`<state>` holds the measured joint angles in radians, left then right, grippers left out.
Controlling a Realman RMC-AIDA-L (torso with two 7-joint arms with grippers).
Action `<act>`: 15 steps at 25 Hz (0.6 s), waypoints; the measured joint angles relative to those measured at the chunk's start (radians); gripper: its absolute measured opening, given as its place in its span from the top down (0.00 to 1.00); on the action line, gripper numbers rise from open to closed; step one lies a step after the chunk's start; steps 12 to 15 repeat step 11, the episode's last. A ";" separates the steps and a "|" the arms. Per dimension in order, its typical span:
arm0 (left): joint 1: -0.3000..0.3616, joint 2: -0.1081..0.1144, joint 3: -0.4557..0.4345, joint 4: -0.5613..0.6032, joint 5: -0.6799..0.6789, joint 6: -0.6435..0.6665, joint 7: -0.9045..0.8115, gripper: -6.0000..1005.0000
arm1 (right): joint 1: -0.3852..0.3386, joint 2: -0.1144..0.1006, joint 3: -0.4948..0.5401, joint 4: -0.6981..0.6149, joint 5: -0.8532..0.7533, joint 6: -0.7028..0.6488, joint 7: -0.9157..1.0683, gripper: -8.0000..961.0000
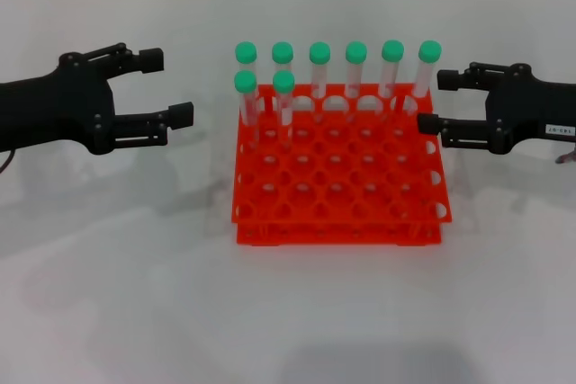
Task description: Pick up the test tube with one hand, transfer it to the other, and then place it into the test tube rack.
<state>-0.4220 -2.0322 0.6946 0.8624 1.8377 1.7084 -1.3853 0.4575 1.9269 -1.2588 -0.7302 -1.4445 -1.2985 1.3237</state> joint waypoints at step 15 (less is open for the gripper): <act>0.003 0.004 -0.005 -0.006 0.000 0.020 0.004 0.13 | -0.002 0.006 0.000 -0.003 -0.002 -0.020 0.002 0.24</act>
